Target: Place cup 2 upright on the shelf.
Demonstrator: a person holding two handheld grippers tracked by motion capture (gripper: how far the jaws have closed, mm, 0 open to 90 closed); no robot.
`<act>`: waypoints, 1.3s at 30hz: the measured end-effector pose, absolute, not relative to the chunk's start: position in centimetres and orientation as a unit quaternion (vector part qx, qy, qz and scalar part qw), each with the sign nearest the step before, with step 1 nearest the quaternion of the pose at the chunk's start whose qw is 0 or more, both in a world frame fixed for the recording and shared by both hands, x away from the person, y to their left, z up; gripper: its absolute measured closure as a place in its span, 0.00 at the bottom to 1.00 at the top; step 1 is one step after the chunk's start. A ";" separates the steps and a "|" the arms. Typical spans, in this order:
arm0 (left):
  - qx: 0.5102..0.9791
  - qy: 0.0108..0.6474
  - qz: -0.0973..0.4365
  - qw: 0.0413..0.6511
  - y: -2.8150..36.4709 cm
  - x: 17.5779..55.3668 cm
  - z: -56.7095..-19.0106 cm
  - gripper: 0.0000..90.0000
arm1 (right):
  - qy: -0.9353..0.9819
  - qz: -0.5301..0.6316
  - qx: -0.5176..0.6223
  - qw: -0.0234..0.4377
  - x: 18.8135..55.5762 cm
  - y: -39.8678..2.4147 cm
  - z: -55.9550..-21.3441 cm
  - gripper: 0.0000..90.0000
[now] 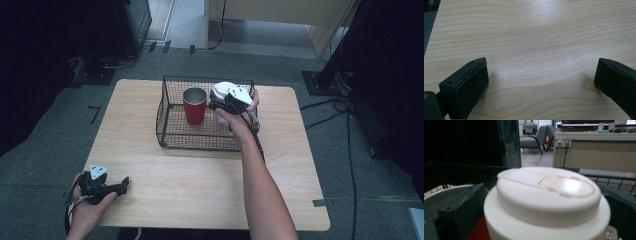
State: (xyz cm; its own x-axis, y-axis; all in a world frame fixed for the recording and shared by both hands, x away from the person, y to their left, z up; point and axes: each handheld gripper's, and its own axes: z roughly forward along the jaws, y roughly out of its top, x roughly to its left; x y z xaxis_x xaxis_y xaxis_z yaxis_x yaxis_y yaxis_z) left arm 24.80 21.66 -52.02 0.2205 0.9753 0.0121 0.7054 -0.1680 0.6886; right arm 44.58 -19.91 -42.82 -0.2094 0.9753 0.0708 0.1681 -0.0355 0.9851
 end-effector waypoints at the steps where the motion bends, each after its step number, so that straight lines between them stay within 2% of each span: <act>1: 0.727 0.578 0.236 0.286 21.7 24.8 -52.0 0.00 | 0.574 0.523 0.496 0.388 44.5 -20.0 -42.7 0.00; 12: 0.727 0.578 0.236 0.286 21.7 24.8 -52.0 0.00 | 0.553 0.557 0.471 0.403 43.4 -19.6 -39.4 0.00; 20: 0.726 0.578 0.236 0.287 21.7 24.8 -52.0 0.00 | 0.548 0.559 0.469 0.409 42.6 -20.8 -38.6 0.00; 39: 0.726 0.578 0.236 0.287 21.6 24.8 -52.0 0.00 | 0.524 0.577 0.458 0.428 37.8 -25.2 -37.2 0.00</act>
